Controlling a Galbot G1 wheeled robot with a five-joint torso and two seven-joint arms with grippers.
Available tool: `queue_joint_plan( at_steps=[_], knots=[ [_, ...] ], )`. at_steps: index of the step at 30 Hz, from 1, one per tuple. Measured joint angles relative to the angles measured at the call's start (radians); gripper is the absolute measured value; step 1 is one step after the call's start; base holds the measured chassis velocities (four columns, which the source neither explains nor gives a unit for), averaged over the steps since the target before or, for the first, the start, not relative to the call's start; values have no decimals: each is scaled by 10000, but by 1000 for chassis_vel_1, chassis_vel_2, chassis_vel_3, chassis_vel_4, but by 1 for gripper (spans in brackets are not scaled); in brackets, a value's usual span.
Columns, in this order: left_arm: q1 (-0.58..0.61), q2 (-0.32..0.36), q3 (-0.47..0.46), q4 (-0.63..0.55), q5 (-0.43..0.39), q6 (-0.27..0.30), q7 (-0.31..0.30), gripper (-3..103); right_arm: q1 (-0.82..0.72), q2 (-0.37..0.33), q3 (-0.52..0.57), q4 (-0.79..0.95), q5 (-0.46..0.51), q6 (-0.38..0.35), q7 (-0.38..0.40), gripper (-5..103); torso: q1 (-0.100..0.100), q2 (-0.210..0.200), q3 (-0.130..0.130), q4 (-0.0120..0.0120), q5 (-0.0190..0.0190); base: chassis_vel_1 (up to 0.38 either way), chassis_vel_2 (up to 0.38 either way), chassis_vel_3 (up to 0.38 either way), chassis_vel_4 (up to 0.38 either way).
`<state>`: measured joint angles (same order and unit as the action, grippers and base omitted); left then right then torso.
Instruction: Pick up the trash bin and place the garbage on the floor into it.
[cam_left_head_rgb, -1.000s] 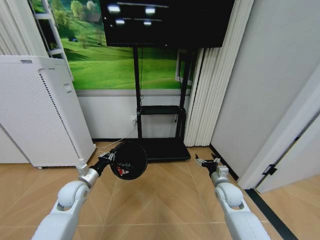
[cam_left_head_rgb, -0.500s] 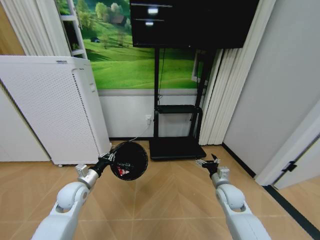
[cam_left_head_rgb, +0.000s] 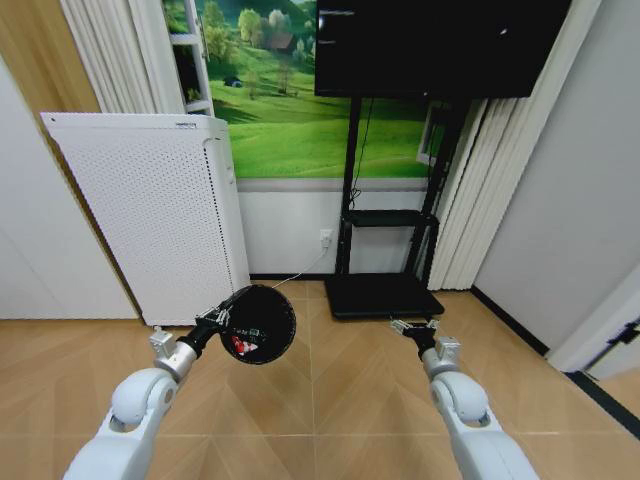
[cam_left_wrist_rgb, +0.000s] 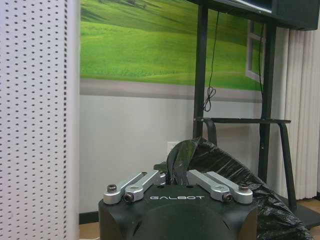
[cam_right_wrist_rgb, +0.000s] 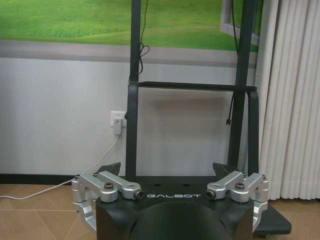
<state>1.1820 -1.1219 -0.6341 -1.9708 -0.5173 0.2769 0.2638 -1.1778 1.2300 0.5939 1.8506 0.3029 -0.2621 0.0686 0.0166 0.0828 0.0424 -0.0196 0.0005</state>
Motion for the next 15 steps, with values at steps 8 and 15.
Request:
queue_joint_plan(
  at_steps=[8, 15],
  knots=[
    [22, 40, -3, -18, -31, 0, 9, 7, -214, 3, 159, 232, -1, -40, 1, 100, 0, 0, 0, 9, -5, -21, -41, 7, 22],
    [40, 33, -27, -18, -45, -13, 45, 7, -332, 22, 194, 380, -3, -99, 4, 100, 1, 0, 0, 8, -6, 118, -62, -115, 90]
  ],
)
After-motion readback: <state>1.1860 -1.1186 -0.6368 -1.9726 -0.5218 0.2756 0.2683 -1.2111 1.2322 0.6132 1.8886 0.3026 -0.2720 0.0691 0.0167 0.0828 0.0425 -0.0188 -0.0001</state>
